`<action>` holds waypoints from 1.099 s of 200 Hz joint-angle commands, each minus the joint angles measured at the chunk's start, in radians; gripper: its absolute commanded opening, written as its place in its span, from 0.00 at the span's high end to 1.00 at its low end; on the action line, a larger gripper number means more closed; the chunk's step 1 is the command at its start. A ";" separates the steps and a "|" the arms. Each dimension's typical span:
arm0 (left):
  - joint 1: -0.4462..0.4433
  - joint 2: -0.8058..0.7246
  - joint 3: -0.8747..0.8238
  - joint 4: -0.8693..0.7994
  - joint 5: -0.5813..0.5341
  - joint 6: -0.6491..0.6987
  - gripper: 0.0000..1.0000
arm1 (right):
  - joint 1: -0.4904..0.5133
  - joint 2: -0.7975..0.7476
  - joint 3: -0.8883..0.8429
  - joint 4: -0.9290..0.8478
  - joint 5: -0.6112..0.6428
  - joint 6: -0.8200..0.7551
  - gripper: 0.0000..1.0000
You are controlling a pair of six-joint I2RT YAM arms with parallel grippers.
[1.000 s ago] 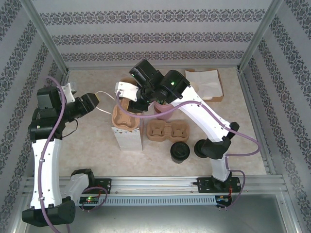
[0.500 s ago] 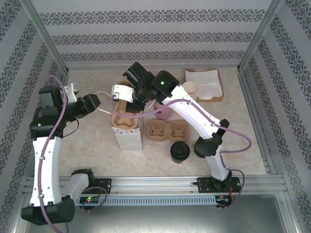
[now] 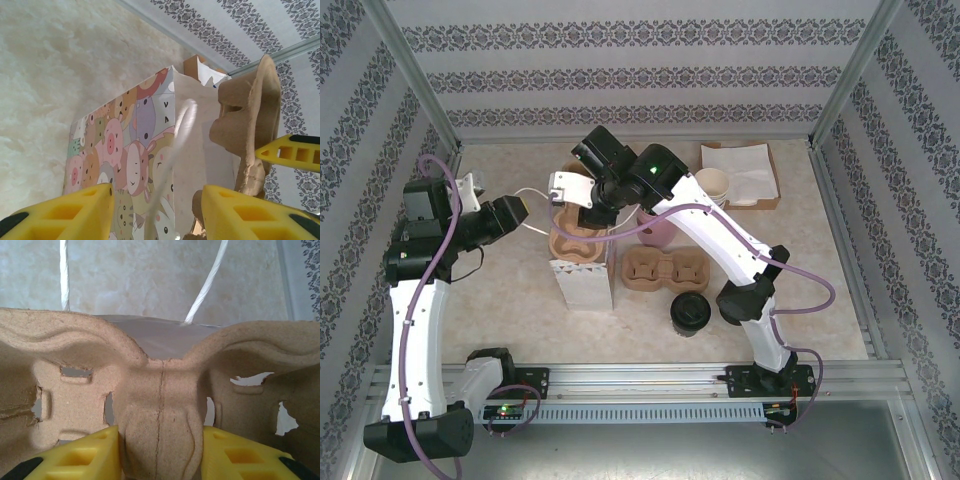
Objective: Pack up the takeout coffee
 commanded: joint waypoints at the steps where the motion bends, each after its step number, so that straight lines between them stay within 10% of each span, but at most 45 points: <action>1: -0.011 0.002 -0.011 0.004 0.016 0.012 0.50 | -0.009 0.013 0.031 0.027 0.041 -0.015 0.59; 148: -0.014 0.035 -0.021 0.022 0.000 0.013 0.50 | -0.047 -0.029 0.038 0.105 -0.077 0.056 0.59; 220: -0.016 0.040 -0.020 0.032 -0.001 0.006 0.50 | -0.041 0.015 0.015 0.074 0.071 -0.027 0.59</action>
